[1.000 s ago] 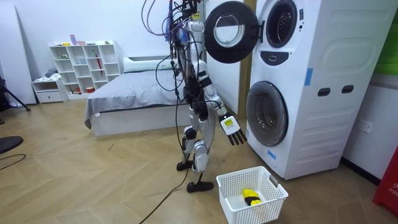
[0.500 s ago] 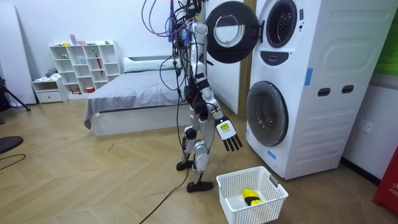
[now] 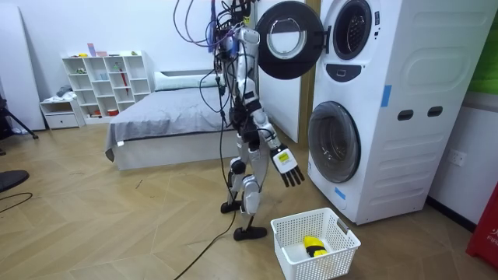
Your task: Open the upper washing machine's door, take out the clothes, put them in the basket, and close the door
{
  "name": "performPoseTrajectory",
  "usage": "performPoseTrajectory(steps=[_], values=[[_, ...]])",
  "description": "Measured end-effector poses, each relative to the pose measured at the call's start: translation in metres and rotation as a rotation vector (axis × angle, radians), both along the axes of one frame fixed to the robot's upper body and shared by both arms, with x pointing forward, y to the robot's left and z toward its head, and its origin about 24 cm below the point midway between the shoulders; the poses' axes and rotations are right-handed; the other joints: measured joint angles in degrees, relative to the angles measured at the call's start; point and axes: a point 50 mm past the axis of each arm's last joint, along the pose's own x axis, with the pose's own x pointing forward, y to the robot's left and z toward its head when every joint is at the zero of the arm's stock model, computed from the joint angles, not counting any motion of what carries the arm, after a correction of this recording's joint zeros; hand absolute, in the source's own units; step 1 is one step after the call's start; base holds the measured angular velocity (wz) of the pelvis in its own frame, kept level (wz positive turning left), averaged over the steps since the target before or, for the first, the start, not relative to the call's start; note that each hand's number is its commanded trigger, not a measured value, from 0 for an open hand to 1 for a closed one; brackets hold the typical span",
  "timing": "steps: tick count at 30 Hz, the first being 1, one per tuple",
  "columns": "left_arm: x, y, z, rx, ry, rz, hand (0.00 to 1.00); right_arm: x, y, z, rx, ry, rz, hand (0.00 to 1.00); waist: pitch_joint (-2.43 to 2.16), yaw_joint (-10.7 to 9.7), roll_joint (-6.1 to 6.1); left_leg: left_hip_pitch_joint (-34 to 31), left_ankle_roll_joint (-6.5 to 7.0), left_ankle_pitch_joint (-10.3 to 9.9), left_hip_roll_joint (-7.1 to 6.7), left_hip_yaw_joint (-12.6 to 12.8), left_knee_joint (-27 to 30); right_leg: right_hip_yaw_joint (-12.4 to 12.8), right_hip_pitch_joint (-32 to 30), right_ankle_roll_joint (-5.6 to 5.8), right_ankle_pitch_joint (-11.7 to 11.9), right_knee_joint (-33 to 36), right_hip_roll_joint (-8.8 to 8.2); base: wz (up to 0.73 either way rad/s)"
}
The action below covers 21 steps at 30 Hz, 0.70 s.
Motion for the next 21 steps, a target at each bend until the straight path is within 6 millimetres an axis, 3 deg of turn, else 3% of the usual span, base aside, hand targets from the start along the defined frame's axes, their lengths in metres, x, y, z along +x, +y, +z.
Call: performPoseTrajectory(steps=[3,7,12,14,17,21], values=[[0.011,-0.017,0.017,0.084,-0.023,-0.052,0.0,0.007,0.004,-0.001,0.012,0.006,0.053,0.0,0.17,-0.24,-1.01,-0.97,0.0,0.0,-0.11,-1.9,1.21,-0.7,0.5,0.04,-0.03,-0.13,-0.21,0.33],[0.021,-0.037,0.032,0.138,-0.068,-0.134,0.0,0.013,0.006,-0.002,0.024,-0.004,0.059,0.0,0.24,-0.35,-1.33,-1.77,0.07,0.18,-0.36,-3.14,1.82,-0.57,0.76,0.07,0.0,-0.89,-0.28,0.19],[0.033,-0.085,0.052,0.208,-0.172,-0.346,0.0,0.012,0.018,-0.008,0.063,0.044,0.119,0.0,0.68,-0.52,-1.65,-1.92,0.63,1.21,-1.14,-3.71,1.4,-0.8,0.77,0.35,0.17,-0.65,-1.02,0.1],[0.037,-0.105,0.046,0.18,-0.201,-0.415,0.0,0.02,0.024,-0.009,0.083,0.034,0.145,0.0,0.92,-1.48,-1.7,-2.12,0.73,1.29,-1.33,-3.73,1.38,-0.72,0.61,0.51,0.45,-0.85,-1.12,-0.05],[0.046,-0.131,0.026,0.125,-0.164,-0.522,0.0,0.038,0.031,-0.009,0.103,-0.001,0.178,0.0,0.98,-5.13,-1.61,-2.81,0.79,1.36,-1.46,-3.31,1.22,-0.09,-0.35,0.58,0.69,-0.77,-1.11,-0.12],[0.047,-0.148,0.017,0.053,-0.208,-0.576,0.0,0.026,0.033,-0.013,0.116,0.051,0.167,0.0,0.66,-6.38,-1.99,-2.71,0.84,1.5,-1.44,-2.26,0.53,0.63,-1.65,0.63,0.68,0.29,-1.07,-0.15]])
